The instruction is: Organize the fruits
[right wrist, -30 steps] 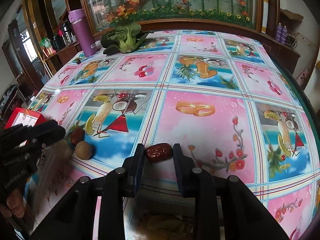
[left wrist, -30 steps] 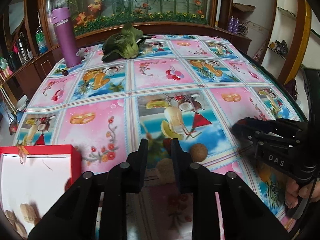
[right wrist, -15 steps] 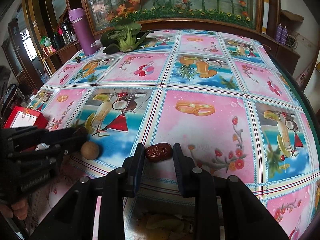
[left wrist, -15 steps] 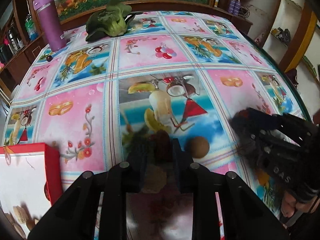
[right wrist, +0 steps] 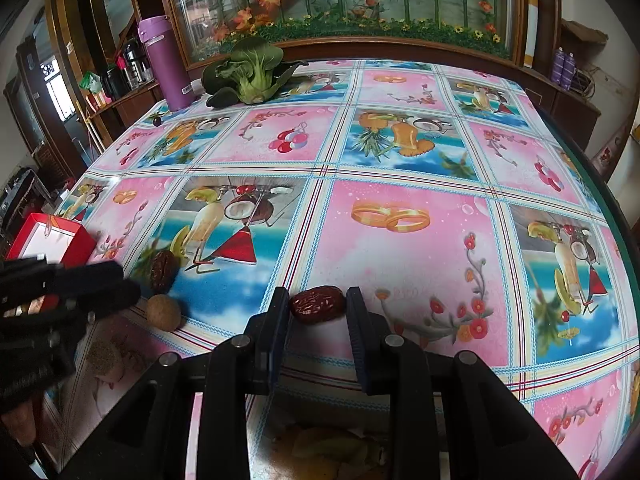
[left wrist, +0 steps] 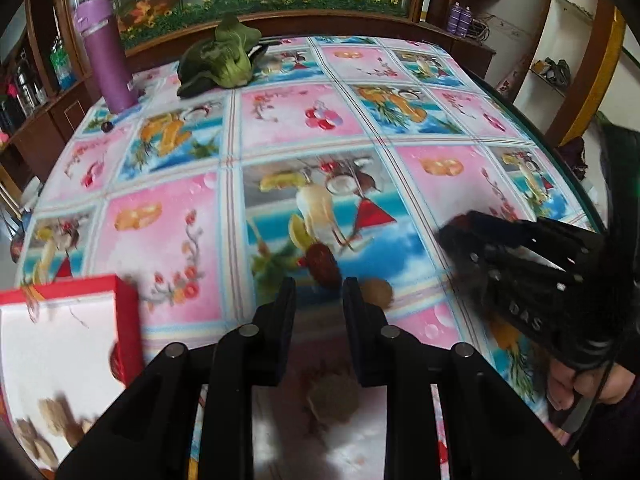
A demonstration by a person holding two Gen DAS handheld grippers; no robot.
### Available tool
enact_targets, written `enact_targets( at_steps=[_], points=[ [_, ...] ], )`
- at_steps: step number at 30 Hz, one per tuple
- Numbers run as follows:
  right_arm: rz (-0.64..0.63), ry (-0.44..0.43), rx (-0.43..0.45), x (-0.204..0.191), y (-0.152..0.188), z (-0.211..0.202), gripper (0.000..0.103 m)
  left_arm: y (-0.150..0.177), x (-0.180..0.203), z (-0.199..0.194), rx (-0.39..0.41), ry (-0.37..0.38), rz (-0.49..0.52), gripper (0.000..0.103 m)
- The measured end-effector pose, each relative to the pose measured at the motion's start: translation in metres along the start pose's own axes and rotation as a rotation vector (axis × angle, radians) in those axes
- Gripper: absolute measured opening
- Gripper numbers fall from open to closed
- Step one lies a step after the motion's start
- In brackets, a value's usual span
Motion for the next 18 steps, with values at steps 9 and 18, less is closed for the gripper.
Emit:
enact_targets(
  at_steps=[9, 18],
  points=[
    [-0.006, 0.003, -0.001, 0.0, 0.0, 0.0, 0.028, -0.006, -0.005, 0.026, -0.046, 0.006, -0.012, 0.026],
    [-0.014, 0.0, -0.002, -0.001, -0.001, 0.0, 0.028, -0.007, 0.001, 0.033, -0.028, 0.017, -0.013, 0.026]
  ],
)
Point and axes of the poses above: each gripper's, at about its wrist camera, not at the fingertips, and z roughly the way its jaws point, x to its right, y to its underside, the point moved 7 cm from there along z, roughly the way its jaws point, and after that the axes turned 13 degrees about y, right-handed, at the moved point
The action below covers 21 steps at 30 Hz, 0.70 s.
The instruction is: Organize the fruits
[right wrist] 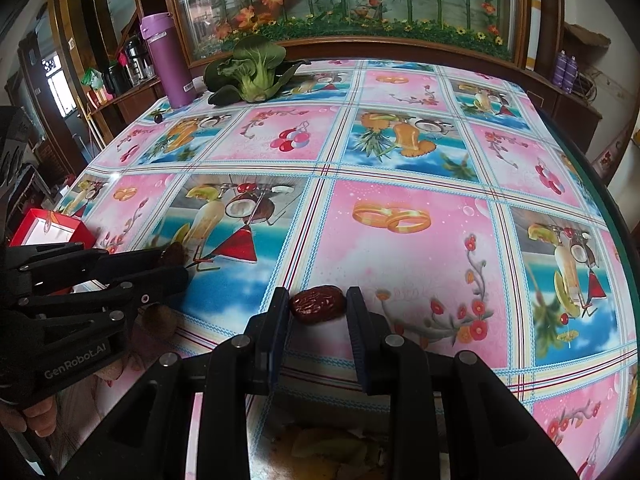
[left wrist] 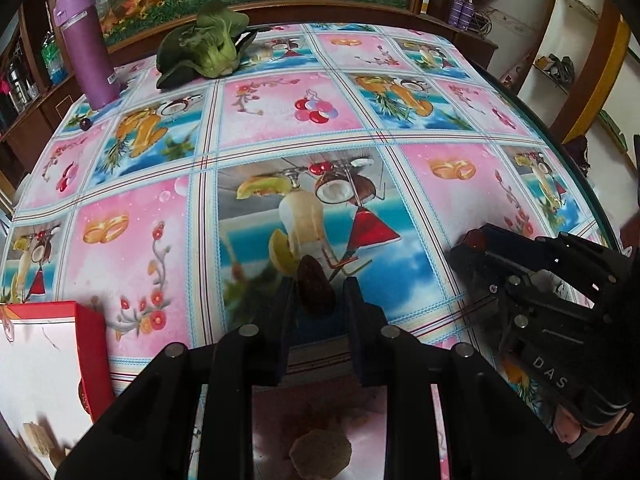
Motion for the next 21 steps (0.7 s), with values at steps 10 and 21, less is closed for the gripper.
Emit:
enact_targets(
  at_steps=[10, 21],
  points=[
    [0.017, -0.023, -0.011, 0.006, 0.002, -0.002, 0.028, 0.003, -0.001, -0.009, 0.028, -0.004, -0.022, 0.019],
    [0.013, -0.099, 0.237, -0.005, -0.013, -0.052, 0.028, 0.018, -0.001, -0.086, 0.192, 0.004, -0.038, 0.019]
  ],
)
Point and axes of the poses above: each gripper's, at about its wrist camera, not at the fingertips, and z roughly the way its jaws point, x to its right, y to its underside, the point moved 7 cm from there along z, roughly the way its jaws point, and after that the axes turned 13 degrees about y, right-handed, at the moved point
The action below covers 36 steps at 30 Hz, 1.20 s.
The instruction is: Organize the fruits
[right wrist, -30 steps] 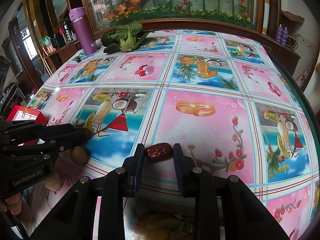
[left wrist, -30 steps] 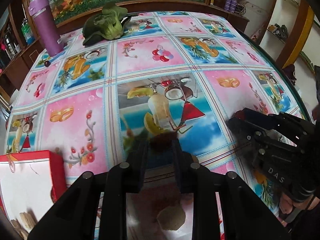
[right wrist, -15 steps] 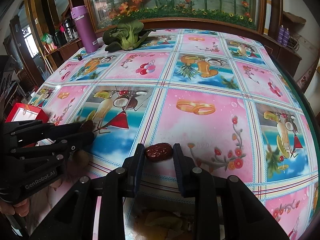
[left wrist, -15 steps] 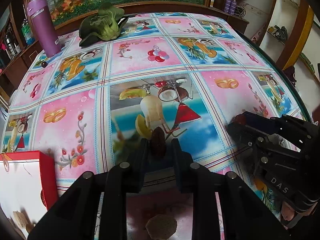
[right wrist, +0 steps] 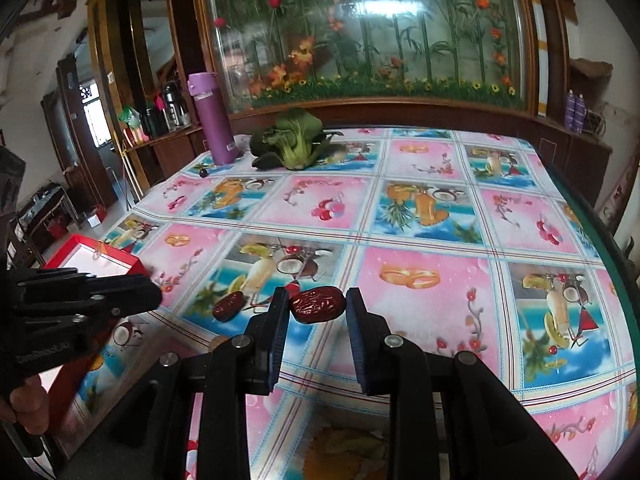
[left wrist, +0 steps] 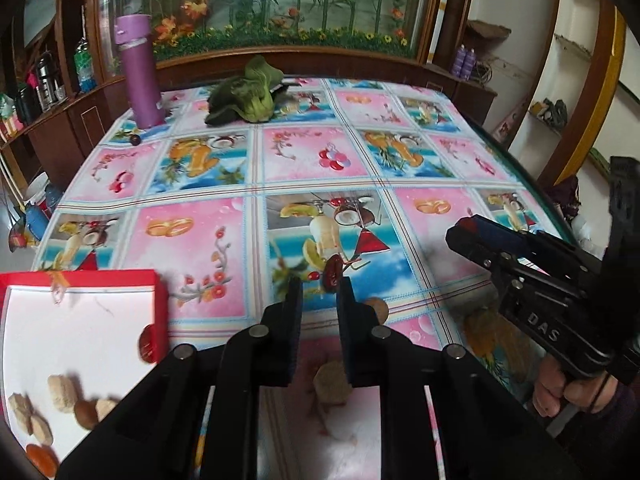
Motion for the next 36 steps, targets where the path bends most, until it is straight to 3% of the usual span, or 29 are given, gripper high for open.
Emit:
enact_targets(
  at_steps=[7, 8, 13, 19, 24, 36],
  points=[
    [0.021, 0.008, -0.024, -0.008, -0.001, 0.002, 0.028, 0.006, -0.013, -0.02, 0.011, 0.002, -0.022, 0.019],
    [0.024, 0.008, -0.03, -0.009, 0.0, 0.004, 0.028, 0.004, -0.014, -0.012, -0.008, 0.02, -0.02, 0.019],
    [0.032, 0.033, -0.055, -0.002, 0.006, 0.013, 0.028, 0.0, -0.017, 0.03, -0.087, -0.037, 0.003, 0.019],
    [0.039, 0.036, -0.065, 0.004, 0.008, 0.017, 0.028, -0.008, 0.002, 0.068, -0.143, 0.009, 0.026, 0.019],
    [0.058, 0.024, -0.057, 0.006, 0.005, 0.012, 0.028, -0.003, -0.001, 0.087, -0.179, 0.0, 0.007, 0.019],
    [0.057, 0.043, -0.032, 0.008, 0.003, 0.01, 0.028, -0.002, 0.004, 0.072, -0.137, 0.011, 0.009, 0.018]
  ],
)
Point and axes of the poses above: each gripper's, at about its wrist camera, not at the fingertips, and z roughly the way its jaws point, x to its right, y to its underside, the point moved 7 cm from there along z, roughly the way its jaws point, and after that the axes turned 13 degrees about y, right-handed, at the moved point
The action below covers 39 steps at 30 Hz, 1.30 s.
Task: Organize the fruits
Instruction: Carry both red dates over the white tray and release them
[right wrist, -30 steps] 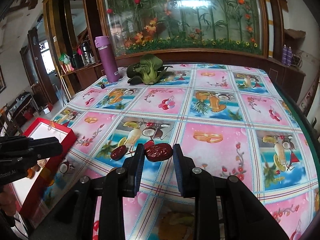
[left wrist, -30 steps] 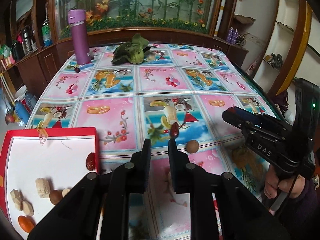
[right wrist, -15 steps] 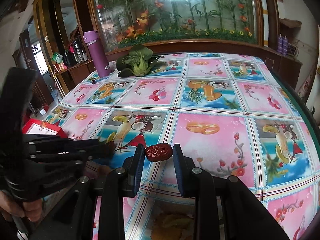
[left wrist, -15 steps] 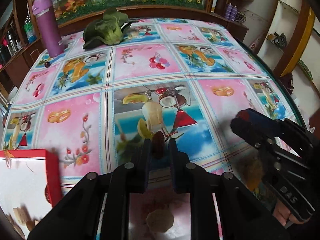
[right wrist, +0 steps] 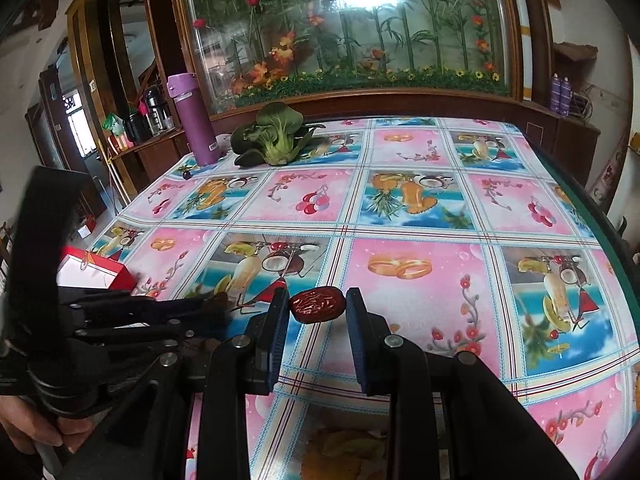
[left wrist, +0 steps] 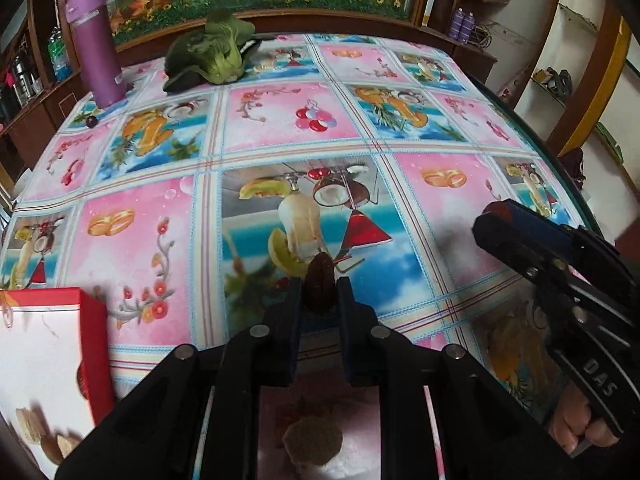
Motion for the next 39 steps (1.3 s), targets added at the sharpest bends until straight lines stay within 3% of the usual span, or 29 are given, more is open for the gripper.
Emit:
enact_targets(
  at_steps=[4, 9, 13, 18, 22, 27, 39],
  points=[
    [-0.015, 0.012, 0.006, -0.003, 0.001, 0.0, 0.028, 0.003, 0.003, -0.039, 0.081, -0.026, 0.01, 0.018],
    [0.004, -0.063, -0.024, -0.025, 0.001, -0.01, 0.028, 0.021, -0.014, -0.114, 0.218, -0.079, -0.016, 0.018],
    [-0.037, -0.156, -0.016, -0.078, -0.001, -0.029, 0.028, 0.05, -0.057, -0.165, 0.295, -0.174, -0.105, 0.018],
    [-0.132, -0.271, -0.02, -0.16, 0.005, -0.047, 0.027, 0.096, -0.113, -0.205, 0.318, -0.299, -0.197, 0.018],
    [-0.206, -0.343, -0.045, -0.219, 0.019, -0.054, 0.027, 0.127, -0.15, -0.219, 0.32, -0.369, -0.275, 0.018],
    [-0.296, -0.372, -0.085, -0.269, 0.042, -0.056, 0.027, 0.149, -0.176, -0.225, 0.306, -0.413, -0.319, 0.018],
    [-0.373, -0.406, -0.123, -0.307, 0.067, -0.062, 0.028, 0.163, -0.19, -0.216, 0.273, -0.421, -0.337, 0.018]
  ],
)
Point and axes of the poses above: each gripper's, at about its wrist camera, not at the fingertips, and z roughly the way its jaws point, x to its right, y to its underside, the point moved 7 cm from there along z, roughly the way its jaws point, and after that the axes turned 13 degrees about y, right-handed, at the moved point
